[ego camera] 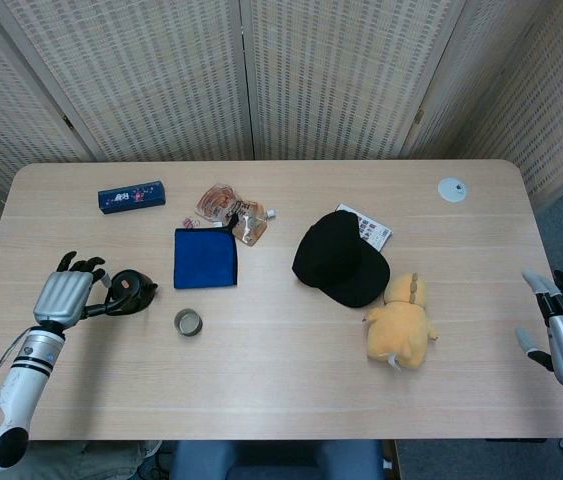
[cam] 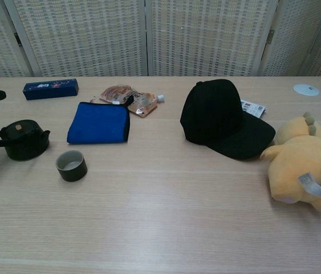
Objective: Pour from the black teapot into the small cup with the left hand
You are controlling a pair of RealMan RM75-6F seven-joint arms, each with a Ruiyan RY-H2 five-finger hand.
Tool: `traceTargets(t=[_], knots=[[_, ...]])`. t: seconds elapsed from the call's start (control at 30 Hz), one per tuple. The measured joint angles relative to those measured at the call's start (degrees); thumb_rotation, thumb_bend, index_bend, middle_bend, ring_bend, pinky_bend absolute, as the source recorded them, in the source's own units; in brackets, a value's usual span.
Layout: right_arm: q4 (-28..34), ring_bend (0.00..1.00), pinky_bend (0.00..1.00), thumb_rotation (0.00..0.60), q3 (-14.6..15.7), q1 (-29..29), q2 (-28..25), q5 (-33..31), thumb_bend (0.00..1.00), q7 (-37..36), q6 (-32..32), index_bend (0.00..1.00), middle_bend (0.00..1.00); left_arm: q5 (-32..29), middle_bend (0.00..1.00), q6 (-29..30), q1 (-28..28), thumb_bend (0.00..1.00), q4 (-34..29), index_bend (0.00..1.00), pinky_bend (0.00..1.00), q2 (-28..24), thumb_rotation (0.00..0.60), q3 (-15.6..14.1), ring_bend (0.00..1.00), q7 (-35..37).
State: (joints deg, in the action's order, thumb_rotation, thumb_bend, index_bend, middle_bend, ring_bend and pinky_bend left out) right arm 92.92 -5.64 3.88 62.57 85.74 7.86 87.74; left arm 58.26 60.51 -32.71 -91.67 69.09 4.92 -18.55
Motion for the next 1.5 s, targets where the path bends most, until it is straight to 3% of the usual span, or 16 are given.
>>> traceTargets(t=[0.13, 0.47, 1.5], knots=[[-0.04, 0.08, 0.07, 0.600, -0.01, 0.09, -0.02, -0.12, 0.27, 0.02, -0.22, 0.14, 0.21, 2.10, 0.34, 1.62, 1.11, 0.06, -0.36, 0.31, 0.00, 0.14, 0.000, -0.13, 0.32, 1.47], [-0.59, 0.08, 0.07, 0.600, 0.01, 0.18, 0.08, -0.40, 0.27, -0.25, -0.48, 0.14, 0.21, 5.01, 0.36, 3.08, 2.78, 0.06, -0.68, 0.38, 0.00, 1.80, 0.000, -0.89, 0.36, 1.50], [0.69, 0.08, 0.07, 0.600, -1.61, 0.93, -2.55, 0.27, 0.27, -0.60, 1.10, 0.14, 0.21, 2.16, 0.38, 1.69, 1.78, 0.06, -0.56, 0.38, 0.00, 6.64, 0.000, -0.34, 0.37, -6.51]])
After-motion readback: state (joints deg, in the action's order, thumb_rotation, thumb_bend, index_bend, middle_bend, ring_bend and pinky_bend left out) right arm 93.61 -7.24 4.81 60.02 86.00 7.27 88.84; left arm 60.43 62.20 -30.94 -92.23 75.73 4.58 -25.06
